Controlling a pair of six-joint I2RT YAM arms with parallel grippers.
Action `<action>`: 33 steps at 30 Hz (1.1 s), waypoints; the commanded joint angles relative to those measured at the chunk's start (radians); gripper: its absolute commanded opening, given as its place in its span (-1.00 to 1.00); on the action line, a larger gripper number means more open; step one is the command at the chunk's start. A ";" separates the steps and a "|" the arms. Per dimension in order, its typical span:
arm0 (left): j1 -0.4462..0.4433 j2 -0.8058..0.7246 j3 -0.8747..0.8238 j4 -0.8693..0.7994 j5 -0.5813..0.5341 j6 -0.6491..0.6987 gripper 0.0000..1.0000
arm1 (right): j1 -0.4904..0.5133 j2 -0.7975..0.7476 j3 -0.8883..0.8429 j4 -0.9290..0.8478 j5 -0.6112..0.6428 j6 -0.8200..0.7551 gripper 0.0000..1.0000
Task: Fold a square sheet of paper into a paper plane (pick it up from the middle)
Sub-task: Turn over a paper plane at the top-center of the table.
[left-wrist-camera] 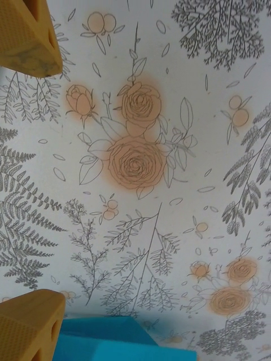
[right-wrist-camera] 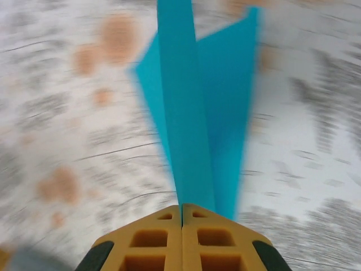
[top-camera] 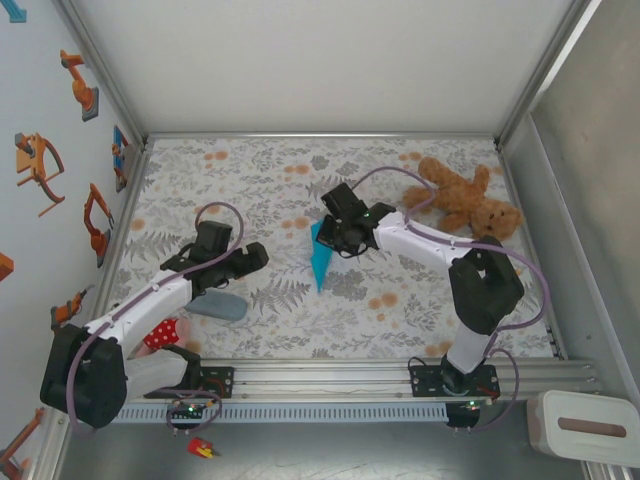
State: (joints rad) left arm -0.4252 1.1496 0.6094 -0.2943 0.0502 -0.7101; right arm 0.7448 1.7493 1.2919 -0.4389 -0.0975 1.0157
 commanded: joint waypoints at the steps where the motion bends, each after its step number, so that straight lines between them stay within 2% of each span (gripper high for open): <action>1: 0.035 -0.044 -0.023 0.030 0.016 -0.040 0.93 | 0.012 0.020 0.046 0.087 -0.150 -0.156 -1.00; 6: 0.050 -0.090 -0.045 0.028 0.009 -0.054 0.92 | 0.013 0.071 0.029 0.170 -0.274 -0.171 -1.00; 11: 0.049 -0.088 -0.057 0.055 0.057 -0.065 0.93 | 0.005 0.117 -0.033 0.272 -0.370 -0.186 -1.00; 17: 0.048 -0.031 -0.072 0.130 0.164 -0.095 0.98 | -0.013 0.117 -0.148 0.343 -0.340 -0.198 -1.00; 24: 0.033 0.068 -0.090 0.246 0.280 -0.154 0.74 | -0.059 0.101 -0.240 0.399 -0.330 -0.190 -1.00; 28: -0.006 0.132 -0.073 0.313 0.325 -0.163 0.59 | -0.064 0.095 -0.259 0.415 -0.331 -0.194 -1.00; 33: -0.070 0.199 -0.012 0.297 0.301 -0.141 0.32 | -0.067 0.092 -0.267 0.419 -0.332 -0.195 -1.00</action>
State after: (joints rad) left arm -0.4740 1.3251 0.5480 -0.0193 0.3374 -0.8585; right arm 0.6807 1.8713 1.0397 -0.0444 -0.4297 0.8364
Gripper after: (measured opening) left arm 0.679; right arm 0.048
